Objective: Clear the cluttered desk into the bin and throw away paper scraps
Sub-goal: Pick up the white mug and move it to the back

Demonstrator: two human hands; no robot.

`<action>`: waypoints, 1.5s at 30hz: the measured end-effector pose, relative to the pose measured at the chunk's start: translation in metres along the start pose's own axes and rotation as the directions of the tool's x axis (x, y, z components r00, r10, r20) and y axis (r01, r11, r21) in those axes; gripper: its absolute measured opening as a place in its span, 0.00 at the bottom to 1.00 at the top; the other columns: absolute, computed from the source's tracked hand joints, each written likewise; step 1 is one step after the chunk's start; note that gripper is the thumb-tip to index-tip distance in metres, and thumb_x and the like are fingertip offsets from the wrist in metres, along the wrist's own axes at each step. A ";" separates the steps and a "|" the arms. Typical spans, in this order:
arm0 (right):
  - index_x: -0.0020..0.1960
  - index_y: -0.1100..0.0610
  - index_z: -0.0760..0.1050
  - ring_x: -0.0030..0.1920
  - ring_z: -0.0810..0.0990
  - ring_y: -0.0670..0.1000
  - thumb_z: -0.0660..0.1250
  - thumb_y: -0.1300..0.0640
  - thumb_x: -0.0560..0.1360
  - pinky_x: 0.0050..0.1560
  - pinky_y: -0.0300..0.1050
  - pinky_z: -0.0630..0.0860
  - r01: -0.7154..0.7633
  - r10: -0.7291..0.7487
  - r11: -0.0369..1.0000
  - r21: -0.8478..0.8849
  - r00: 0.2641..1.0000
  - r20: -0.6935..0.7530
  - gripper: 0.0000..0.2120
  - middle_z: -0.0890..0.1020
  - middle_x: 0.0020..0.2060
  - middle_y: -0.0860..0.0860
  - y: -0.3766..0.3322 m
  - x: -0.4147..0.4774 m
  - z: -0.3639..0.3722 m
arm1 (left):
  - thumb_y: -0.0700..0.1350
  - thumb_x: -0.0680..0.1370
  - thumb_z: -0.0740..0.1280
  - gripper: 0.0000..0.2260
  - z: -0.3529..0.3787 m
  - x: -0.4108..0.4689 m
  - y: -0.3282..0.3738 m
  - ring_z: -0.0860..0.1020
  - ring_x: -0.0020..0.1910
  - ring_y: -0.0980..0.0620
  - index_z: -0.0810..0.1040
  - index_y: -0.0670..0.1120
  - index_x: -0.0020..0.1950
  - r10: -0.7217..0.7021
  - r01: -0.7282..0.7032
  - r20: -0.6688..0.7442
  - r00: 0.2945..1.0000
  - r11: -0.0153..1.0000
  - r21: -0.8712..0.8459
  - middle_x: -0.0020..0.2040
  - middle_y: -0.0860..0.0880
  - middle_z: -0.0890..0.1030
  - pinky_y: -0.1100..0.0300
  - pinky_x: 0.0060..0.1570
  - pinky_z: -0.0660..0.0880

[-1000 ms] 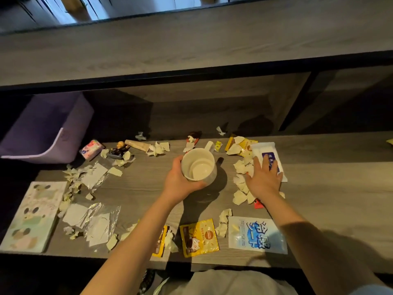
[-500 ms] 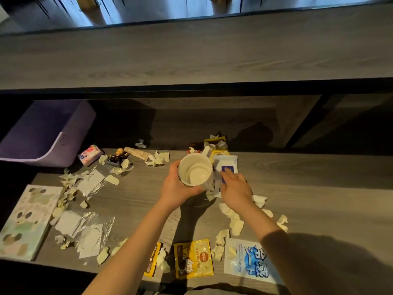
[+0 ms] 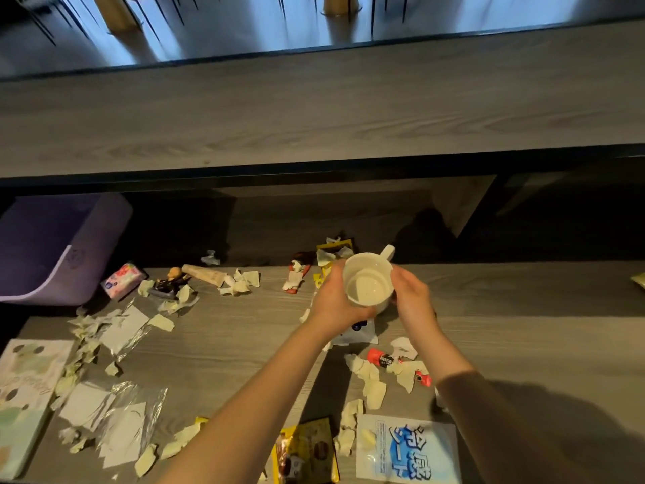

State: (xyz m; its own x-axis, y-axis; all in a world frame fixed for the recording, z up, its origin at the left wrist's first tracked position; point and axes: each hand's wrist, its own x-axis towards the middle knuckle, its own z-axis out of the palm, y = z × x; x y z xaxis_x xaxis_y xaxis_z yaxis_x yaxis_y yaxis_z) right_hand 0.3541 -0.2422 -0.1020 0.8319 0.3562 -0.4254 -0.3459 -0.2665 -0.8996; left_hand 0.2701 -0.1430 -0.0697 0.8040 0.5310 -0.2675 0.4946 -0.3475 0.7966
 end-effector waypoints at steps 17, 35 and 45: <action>0.67 0.50 0.70 0.51 0.77 0.52 0.56 0.48 0.80 0.42 0.45 0.74 -0.094 0.115 0.988 0.126 0.978 -0.171 0.17 0.77 0.57 0.53 0.011 0.034 -0.037 | 0.37 0.68 0.74 0.35 0.052 0.021 0.016 0.68 0.66 0.53 0.61 0.49 0.70 -0.068 0.100 0.244 0.967 0.988 -0.121 0.66 0.50 0.69 0.58 0.62 0.69; 0.67 0.56 0.66 0.64 0.68 0.53 0.65 0.58 0.76 0.57 0.40 0.66 0.201 -0.396 0.810 -0.551 0.880 -0.261 0.20 0.67 0.65 0.54 0.020 -0.035 -0.039 | 0.43 0.78 0.64 0.19 -0.004 -0.011 -0.007 0.70 0.66 0.49 0.68 0.47 0.68 -0.025 0.018 0.043 0.999 0.989 0.148 0.69 0.48 0.70 0.58 0.59 0.71; 0.63 0.55 0.71 0.61 0.71 0.50 0.63 0.59 0.76 0.62 0.48 0.71 0.397 -0.392 0.679 -0.617 0.907 0.152 0.15 0.74 0.58 0.51 0.069 -0.100 -0.012 | 0.44 0.76 0.66 0.17 -0.018 -0.093 -0.075 0.70 0.64 0.50 0.72 0.45 0.64 0.085 -0.111 0.091 0.992 0.939 0.326 0.64 0.47 0.73 0.59 0.62 0.67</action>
State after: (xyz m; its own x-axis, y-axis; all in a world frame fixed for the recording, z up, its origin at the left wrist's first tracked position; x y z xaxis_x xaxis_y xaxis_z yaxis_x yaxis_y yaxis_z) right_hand 0.2523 -0.3065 -0.1207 0.8244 0.5639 -0.0479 0.3634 -0.5924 -0.7190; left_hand 0.1528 -0.1522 -0.0946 0.8700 0.4268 -0.2469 0.4830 -0.6372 0.6006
